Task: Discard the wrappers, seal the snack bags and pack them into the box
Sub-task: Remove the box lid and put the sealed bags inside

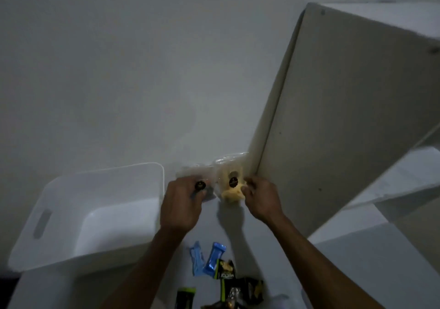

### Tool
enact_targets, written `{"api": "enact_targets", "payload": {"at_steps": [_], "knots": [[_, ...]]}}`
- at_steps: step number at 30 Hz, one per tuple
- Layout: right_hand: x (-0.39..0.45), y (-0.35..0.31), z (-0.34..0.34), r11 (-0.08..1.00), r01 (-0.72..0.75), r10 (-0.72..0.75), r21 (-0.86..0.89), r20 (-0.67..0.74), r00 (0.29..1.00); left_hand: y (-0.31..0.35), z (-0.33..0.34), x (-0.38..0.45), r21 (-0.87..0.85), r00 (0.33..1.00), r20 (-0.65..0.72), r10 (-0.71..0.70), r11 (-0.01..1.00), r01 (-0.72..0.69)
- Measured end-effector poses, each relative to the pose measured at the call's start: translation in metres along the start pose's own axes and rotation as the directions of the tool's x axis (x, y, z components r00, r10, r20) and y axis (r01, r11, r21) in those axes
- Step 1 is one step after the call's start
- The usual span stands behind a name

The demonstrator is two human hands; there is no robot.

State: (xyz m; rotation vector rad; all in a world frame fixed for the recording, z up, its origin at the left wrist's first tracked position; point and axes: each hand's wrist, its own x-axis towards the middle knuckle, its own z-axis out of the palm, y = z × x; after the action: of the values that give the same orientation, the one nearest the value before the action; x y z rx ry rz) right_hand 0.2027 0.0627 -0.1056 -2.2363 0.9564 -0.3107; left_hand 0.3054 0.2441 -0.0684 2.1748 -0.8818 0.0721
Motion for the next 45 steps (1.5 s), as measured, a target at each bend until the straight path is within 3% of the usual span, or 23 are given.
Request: {"api": "enact_targets", "payload": {"at_steps": [5, 13, 22, 29, 38, 42, 45], "knots": [[0.077, -0.005, 0.003, 0.972, 0.098, -0.097, -0.213, 0.012, 0.995, -0.052, 0.052, 0.049, 0.214, 0.996, -0.071, 0.053, 0.976, -0.037], [0.135, 0.01, 0.031, 0.863, 0.244, -0.223, -0.442, 0.1, 0.97, -0.073, 0.087, 0.089, 0.479, 0.987, 0.103, -0.127, 0.876, 0.062], [0.137, 0.024, 0.039, 0.822, 0.28, -0.324, -0.496, -0.002, 0.946, -0.084, 0.094, 0.091, 0.561, 0.988, 0.093, -0.122, 0.826, 0.049], [0.129, 0.028, 0.025, 0.727, 0.33, -0.389, -0.601, 0.036, 0.921, -0.08, 0.089, 0.084, 0.587, 0.979, 0.16, -0.128, 0.809, 0.01], [0.101, 0.011, -0.013, 0.826, 0.236, -0.151, -0.512, 0.204, 0.967, -0.058, 0.066, 0.072, 0.583, 0.965, 0.254, -0.069, 0.807, -0.096], [0.084, -0.003, -0.032, 0.775, 0.273, -0.168, -0.57, 0.23, 0.958, -0.052, 0.049, 0.071, 0.555, 0.976, 0.217, 0.026, 0.819, -0.146], [0.073, -0.025, -0.053, 0.756, 0.283, -0.208, -0.591, 0.194, 0.959, -0.036, 0.021, 0.079, 0.533, 0.98, 0.197, -0.04, 0.843, -0.073]]}}
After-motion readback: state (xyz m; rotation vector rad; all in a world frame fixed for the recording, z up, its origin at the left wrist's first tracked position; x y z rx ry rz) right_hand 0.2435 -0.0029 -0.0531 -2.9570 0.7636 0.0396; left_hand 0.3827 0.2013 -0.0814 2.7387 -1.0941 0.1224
